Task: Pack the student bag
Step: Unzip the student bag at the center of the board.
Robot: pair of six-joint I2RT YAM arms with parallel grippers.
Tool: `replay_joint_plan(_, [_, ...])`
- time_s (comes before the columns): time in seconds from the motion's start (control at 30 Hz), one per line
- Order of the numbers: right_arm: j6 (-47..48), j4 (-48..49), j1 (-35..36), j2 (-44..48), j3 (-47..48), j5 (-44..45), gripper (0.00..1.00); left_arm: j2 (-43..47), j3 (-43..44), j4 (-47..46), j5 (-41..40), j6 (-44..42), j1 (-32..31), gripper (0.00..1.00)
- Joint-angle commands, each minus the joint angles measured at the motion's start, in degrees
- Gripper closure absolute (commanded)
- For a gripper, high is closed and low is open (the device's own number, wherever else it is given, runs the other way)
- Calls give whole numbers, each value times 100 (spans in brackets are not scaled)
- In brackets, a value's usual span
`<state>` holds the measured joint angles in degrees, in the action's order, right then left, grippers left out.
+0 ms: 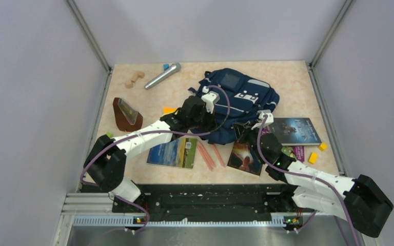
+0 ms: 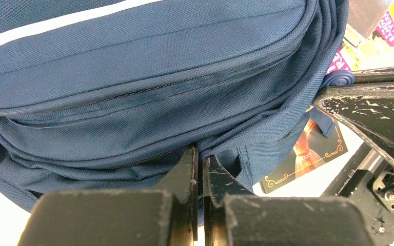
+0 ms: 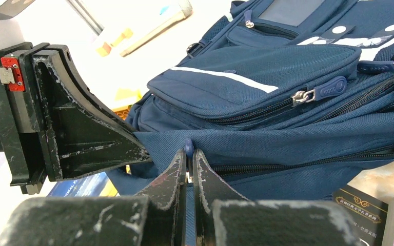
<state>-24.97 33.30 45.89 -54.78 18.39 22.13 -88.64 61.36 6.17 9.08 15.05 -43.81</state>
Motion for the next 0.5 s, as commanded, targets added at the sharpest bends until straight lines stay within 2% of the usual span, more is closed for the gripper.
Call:
replay_joint_plan(0.0, [32,381,190,82,122,-229,100,25,166,-1250,430,449,-75,100])
replay_joint_plan(0.47, [148,700,347,-321,208,-321,100,-312,356,-1479,677,687,-84,100])
